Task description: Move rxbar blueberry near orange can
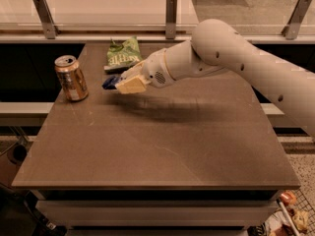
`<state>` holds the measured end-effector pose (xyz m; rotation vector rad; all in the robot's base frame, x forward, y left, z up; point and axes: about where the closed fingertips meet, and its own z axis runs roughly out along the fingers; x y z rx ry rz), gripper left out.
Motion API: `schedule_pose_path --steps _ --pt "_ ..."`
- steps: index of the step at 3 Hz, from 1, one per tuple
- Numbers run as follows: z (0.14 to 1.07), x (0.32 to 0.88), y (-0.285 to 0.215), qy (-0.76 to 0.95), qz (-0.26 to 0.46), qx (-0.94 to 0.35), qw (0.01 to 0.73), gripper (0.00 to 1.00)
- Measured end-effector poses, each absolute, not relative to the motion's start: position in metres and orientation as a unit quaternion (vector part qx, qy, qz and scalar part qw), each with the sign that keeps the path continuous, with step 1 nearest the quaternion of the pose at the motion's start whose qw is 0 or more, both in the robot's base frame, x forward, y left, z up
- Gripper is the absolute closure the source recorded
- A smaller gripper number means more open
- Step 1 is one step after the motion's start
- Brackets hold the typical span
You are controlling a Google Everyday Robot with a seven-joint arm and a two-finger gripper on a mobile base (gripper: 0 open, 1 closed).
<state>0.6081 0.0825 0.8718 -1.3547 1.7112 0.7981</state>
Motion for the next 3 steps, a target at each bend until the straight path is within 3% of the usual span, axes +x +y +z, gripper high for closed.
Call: schedule_pose_path --steps 3 --pt "0.849 0.605 0.154 0.625 0.372 -0.567 0.385 1.00"
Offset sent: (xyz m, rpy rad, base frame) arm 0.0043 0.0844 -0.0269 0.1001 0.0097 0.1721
